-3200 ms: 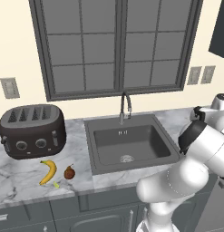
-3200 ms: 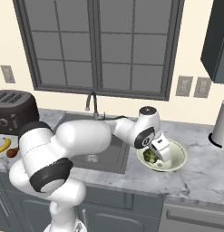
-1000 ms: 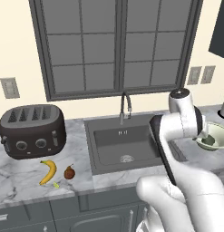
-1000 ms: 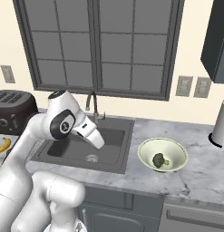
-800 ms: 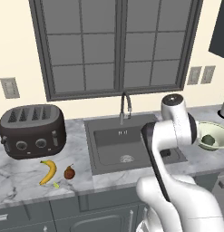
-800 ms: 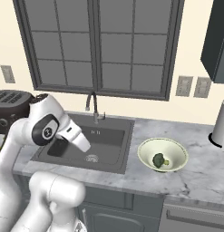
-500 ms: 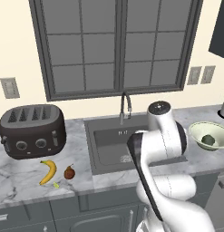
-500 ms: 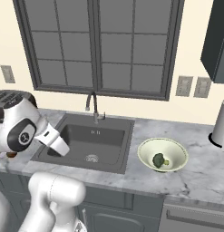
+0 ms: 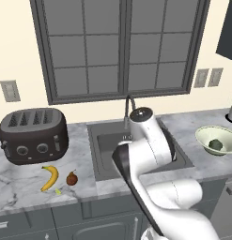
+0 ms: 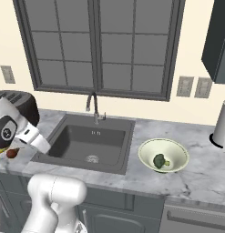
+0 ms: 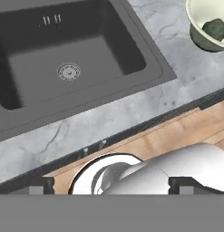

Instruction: There is a mixed pile of frozen fruits and vegetables on the counter. Locate all the frozen vegetables and place the items in a bowl on the counter. Take all the frozen fruits and defrost them in a running sink.

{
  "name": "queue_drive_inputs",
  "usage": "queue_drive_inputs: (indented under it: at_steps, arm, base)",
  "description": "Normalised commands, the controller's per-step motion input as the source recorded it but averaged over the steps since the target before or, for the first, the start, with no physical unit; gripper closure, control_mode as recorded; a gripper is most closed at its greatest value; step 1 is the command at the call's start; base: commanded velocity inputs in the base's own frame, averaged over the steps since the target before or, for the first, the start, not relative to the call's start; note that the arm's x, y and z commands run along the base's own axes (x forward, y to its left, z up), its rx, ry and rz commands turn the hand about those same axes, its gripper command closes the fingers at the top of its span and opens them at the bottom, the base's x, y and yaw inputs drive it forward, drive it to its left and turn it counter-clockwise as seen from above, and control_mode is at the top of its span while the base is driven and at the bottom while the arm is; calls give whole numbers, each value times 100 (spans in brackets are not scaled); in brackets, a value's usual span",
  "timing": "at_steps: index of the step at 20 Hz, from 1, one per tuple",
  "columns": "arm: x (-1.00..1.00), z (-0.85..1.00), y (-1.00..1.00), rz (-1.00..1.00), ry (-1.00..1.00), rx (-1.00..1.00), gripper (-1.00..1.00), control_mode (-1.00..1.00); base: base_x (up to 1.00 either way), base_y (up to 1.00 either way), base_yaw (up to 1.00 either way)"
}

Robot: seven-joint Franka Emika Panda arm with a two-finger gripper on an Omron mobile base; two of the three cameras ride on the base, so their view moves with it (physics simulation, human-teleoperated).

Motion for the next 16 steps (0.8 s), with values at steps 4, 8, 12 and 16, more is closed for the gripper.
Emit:
queue_drive_inputs:
  at_steps: [4,8,12,16]
  arm:
    - [0,2,100,75,28,0,-100,-100]
    - [0,-5,100,63,24,0,-100,-100]
    - [0,-24,100,28,5,6,-100,-100]
    - [0,-51,100,13,6,13,-100,-100]
  base:
    - [0,0,0]
    - [0,0,0]
    - [0,0,0]
    - [0,0,0]
